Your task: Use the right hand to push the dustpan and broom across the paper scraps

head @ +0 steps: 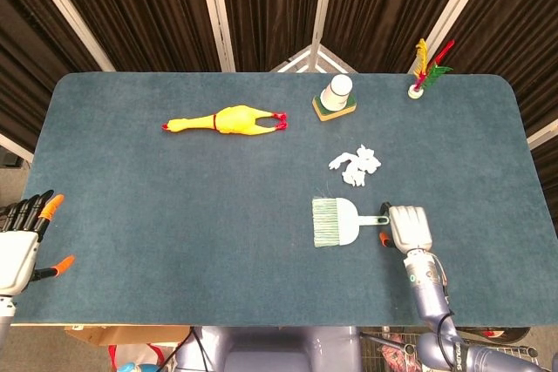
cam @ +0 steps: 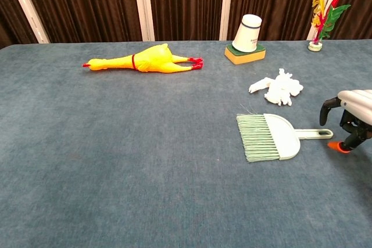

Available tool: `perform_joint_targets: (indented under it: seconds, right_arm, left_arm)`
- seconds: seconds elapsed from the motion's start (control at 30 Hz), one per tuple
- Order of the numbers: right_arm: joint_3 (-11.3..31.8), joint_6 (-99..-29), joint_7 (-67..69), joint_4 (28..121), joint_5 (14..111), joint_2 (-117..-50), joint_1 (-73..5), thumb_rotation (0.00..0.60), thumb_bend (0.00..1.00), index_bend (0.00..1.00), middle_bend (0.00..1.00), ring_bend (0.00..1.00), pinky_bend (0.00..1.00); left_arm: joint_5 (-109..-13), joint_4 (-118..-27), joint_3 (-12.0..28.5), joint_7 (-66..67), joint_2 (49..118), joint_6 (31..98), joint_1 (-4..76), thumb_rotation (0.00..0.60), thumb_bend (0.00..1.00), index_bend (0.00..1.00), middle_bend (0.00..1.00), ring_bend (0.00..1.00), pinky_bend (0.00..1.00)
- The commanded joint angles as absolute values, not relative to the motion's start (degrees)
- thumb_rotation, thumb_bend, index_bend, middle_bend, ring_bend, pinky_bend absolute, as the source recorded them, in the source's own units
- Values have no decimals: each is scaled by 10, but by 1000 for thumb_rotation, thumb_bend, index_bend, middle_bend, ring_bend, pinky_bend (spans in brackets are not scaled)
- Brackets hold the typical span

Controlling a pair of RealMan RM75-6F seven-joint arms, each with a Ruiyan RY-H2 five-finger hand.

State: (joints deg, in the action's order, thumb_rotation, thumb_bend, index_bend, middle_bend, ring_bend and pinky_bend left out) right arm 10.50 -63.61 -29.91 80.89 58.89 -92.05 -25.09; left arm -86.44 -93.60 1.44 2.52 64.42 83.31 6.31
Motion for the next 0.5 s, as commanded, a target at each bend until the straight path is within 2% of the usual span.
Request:
perform_joint_targets:
  seconds: [0.03,0.5]
  right_arm:
    - [105,-635,-296,801,588,-926,-254,600,278,441,949,960,830]
    - [108,-631,-297,770,577,-948,-266,600,278,455,949,960,830]
  left_arm:
    - [-863,-937,14,27,644,832,63,600,0,0,0,0,0]
    - [-860,-938,15,28,645,831,64,600,0,0,0,0,0]
